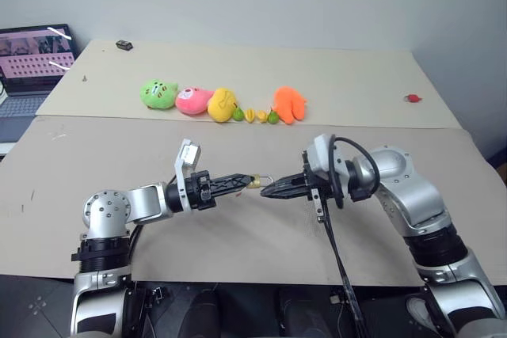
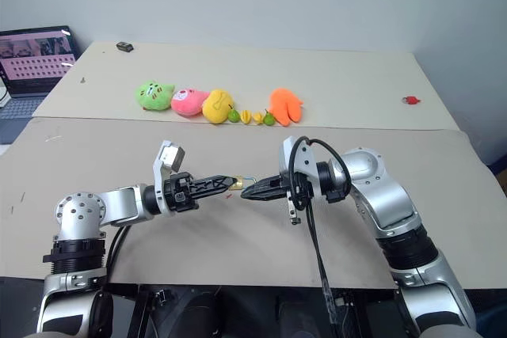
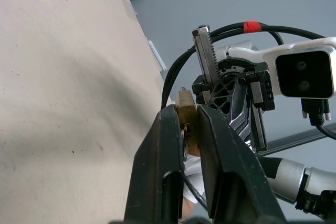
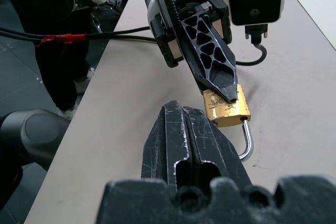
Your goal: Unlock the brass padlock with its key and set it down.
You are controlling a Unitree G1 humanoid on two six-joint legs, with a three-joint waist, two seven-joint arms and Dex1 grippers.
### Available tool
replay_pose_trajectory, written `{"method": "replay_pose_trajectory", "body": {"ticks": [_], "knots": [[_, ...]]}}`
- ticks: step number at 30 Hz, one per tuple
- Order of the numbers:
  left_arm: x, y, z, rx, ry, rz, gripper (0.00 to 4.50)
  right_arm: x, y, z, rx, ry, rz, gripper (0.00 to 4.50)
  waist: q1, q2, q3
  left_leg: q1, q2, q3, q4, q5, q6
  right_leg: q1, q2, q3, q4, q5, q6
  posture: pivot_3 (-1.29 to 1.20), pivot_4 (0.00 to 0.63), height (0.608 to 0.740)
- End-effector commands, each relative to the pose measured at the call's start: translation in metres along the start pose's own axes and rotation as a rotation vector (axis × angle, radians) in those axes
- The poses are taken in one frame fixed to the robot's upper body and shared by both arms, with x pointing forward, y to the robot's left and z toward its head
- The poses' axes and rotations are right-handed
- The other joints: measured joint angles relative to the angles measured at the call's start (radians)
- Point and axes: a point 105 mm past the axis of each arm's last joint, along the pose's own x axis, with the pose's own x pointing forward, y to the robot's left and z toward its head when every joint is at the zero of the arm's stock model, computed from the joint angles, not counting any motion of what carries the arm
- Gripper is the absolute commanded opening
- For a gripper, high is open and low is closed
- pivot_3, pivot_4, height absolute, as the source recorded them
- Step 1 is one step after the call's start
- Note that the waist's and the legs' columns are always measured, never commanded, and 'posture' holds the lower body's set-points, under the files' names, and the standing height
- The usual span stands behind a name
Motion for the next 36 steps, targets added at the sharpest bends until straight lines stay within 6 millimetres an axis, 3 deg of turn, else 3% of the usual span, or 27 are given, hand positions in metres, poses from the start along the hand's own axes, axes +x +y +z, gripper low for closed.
{"method": "replay_pose_trajectory", "body": {"ticks": [1, 10, 21, 29, 36], "knots": [[0.002, -0.009, 0.005, 0.036, -0.02, -0.032, 0.03, -0.002, -0.009, 0.012, -0.074, -0.009, -0.018, 0.03, 0.0, 0.0, 0.0, 0.0, 0.0, 0.0, 0.0, 0.0, 0.0, 0.0, 0.0, 0.0, 0.0, 0.0, 0.0, 0.0, 0.15, 0.722], [0.001, -0.008, 0.003, 0.031, -0.028, -0.031, 0.03, -0.012, -0.019, 0.013, -0.095, 0.013, -0.04, 0.03, 0.0, 0.0, 0.0, 0.0, 0.0, 0.0, 0.0, 0.0, 0.0, 0.0, 0.0, 0.0, 0.0, 0.0, -0.001, 0.0, 0.15, 0.722], [0.001, -0.008, 0.007, 0.035, -0.044, -0.032, 0.03, 0.0, -0.013, -0.009, -0.16, 0.102, -0.01, 0.03, 0.0, 0.0, 0.0, 0.0, 0.0, 0.0, 0.0, 0.0, 0.0, 0.0, 0.0, 0.0, 0.0, 0.0, 0.0, 0.0, 0.15, 0.722], [0.0, -0.009, 0.006, 0.033, -0.051, -0.033, 0.03, 0.003, -0.025, -0.008, -0.184, 0.094, -0.043, 0.03, -0.001, 0.0, 0.0, 0.0, 0.0, 0.0, 0.0, 0.0, 0.0, 0.0, 0.0, 0.0, 0.0, 0.001, -0.002, 0.0, 0.15, 0.722], [0.001, -0.009, 0.002, 0.026, -0.051, -0.033, 0.03, -0.007, -0.042, -0.001, -0.21, 0.101, -0.097, 0.03, -0.002, 0.0, 0.0, 0.0, 0.0, 0.0, 0.0, 0.0, 0.0, 0.0, 0.0, 0.0, 0.0, 0.002, -0.003, 0.0, 0.15, 0.722]]}}
